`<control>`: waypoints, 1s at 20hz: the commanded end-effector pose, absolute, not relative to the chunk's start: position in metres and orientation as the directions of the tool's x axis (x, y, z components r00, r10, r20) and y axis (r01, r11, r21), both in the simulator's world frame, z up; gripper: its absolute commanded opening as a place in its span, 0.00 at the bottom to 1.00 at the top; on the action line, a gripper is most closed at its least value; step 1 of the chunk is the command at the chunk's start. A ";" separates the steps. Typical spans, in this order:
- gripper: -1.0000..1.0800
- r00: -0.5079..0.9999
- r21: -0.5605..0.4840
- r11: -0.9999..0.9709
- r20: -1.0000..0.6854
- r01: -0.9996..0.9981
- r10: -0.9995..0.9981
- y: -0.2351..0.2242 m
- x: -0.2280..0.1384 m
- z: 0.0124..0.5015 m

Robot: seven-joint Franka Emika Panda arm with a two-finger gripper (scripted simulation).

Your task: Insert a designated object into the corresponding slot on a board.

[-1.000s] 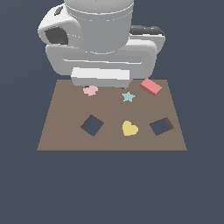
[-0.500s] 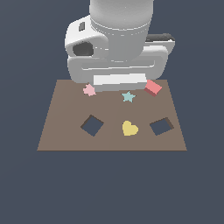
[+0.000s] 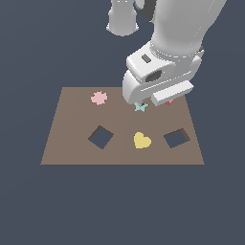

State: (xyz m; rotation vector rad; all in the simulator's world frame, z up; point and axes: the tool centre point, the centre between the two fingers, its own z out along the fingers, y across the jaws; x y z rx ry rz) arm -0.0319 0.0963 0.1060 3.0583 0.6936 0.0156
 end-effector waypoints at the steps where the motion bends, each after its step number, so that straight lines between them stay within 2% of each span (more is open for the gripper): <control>1: 0.96 0.852 0.005 -0.852 0.007 0.523 0.523 0.117 -0.048 0.091; 10: 0.96 0.706 -0.001 -0.706 0.002 0.708 0.708 0.157 -0.093 0.055; 20: 0.96 0.684 -0.001 -0.684 0.000 0.730 0.730 0.161 -0.100 0.049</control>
